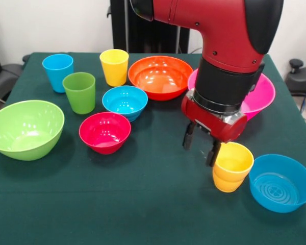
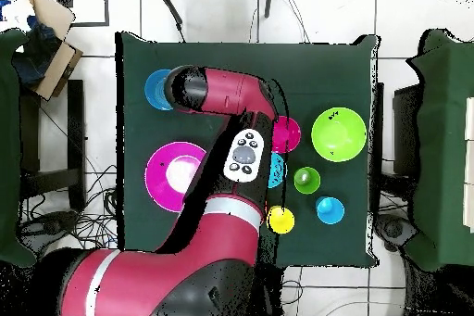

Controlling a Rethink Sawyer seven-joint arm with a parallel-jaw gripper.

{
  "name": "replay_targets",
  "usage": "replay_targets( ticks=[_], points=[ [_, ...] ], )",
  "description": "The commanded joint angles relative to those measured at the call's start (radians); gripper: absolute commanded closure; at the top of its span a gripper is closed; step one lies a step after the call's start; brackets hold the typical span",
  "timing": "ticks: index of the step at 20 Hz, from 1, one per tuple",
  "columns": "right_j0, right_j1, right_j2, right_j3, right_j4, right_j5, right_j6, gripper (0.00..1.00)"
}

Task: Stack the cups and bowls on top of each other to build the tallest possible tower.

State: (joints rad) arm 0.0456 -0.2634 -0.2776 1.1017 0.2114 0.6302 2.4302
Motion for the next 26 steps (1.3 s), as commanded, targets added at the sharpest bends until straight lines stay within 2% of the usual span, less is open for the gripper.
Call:
replay_targets(
  ticks=[1,10,16,21,26],
  points=[
    [-0.029,0.018,0.191,-0.031,-0.098,0.102,-0.242,0.00],
    [-0.057,0.008,0.240,-0.053,-0.158,0.138,-0.278,0.00],
    [-0.072,-0.010,0.278,-0.039,-0.188,0.161,-0.280,0.00],
    [-0.098,-0.028,0.325,-0.015,-0.221,0.163,-0.334,0.00],
    [-0.108,-0.044,0.338,-0.003,-0.252,0.186,-0.319,0.00]
  ],
)
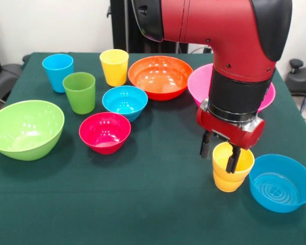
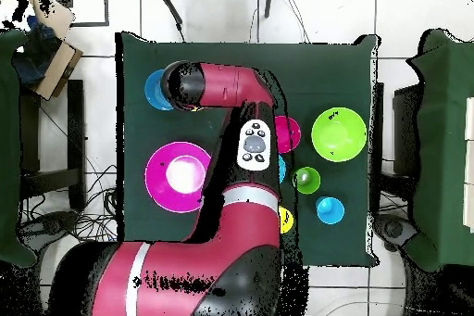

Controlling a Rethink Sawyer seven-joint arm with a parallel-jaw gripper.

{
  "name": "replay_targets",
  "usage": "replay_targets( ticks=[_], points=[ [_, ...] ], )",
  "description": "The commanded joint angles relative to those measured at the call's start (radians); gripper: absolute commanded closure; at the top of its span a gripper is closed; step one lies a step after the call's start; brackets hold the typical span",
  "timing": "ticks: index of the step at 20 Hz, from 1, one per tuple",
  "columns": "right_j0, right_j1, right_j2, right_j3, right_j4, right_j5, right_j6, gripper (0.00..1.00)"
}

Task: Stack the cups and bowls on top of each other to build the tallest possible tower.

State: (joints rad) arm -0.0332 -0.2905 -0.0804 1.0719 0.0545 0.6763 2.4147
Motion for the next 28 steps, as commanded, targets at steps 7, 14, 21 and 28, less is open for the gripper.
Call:
replay_targets(
  ticks=[7,14,21,28],
  points=[
    [-0.043,-0.039,0.166,0.049,-0.126,0.156,-0.287,0.00],
    [-0.056,-0.043,0.187,0.050,-0.160,0.161,-0.286,0.00],
    [-0.054,-0.046,0.189,0.071,-0.184,0.130,-0.254,0.00],
    [-0.080,-0.069,0.230,0.135,-0.199,0.045,-0.253,0.00]
  ],
)
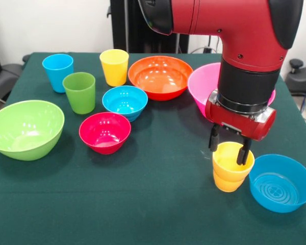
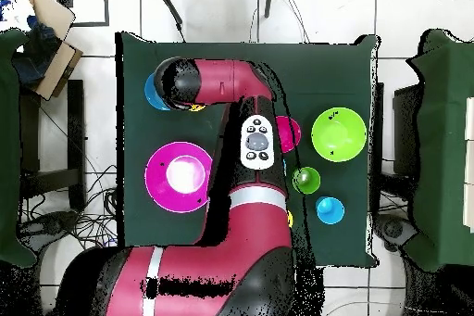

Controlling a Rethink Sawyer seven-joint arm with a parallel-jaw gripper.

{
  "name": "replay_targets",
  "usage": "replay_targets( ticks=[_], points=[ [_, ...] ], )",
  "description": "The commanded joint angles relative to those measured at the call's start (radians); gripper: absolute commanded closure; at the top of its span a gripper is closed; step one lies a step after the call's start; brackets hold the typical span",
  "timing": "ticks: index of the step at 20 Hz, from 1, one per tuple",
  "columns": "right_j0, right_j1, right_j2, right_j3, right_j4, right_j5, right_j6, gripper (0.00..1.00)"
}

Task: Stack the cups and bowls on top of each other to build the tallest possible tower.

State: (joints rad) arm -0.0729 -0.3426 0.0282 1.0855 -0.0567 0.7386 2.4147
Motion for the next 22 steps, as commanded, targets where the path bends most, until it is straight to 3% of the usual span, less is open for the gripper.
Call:
replay_targets(
  ticks=[1,5,14,22],
  points=[
    [-0.035,-0.019,0.114,0.112,-0.096,0.010,-0.257,0.00],
    [-0.045,-0.010,0.123,0.106,-0.121,-0.001,-0.283,0.00],
    [-0.058,-0.023,0.116,0.152,-0.154,-0.020,-0.213,0.00],
    [-0.089,-0.031,0.137,0.199,-0.206,-0.051,-0.250,0.00]
  ],
)
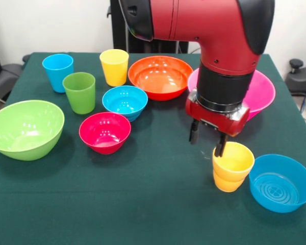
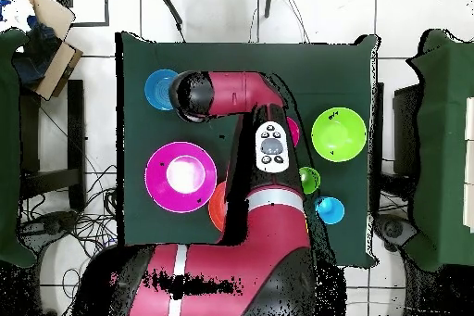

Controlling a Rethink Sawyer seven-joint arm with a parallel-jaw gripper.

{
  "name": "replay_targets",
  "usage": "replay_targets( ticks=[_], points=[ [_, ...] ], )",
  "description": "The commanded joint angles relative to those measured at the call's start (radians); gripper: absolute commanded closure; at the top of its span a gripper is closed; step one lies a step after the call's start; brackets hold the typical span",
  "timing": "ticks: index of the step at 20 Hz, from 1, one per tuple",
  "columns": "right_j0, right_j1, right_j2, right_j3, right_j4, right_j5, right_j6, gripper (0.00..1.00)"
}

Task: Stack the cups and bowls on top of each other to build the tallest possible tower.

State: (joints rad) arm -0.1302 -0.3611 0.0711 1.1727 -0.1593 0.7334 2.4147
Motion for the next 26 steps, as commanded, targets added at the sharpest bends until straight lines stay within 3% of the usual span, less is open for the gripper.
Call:
replay_targets(
  ticks=[1,12,26],
  points=[
    [-0.034,-0.011,0.097,0.114,-0.109,-0.045,-0.250,0.00],
    [-0.088,0.009,0.205,0.155,-0.142,-0.095,-0.274,0.00],
    [-0.121,0.045,0.299,0.129,-0.197,-0.142,-0.243,0.00]
  ],
)
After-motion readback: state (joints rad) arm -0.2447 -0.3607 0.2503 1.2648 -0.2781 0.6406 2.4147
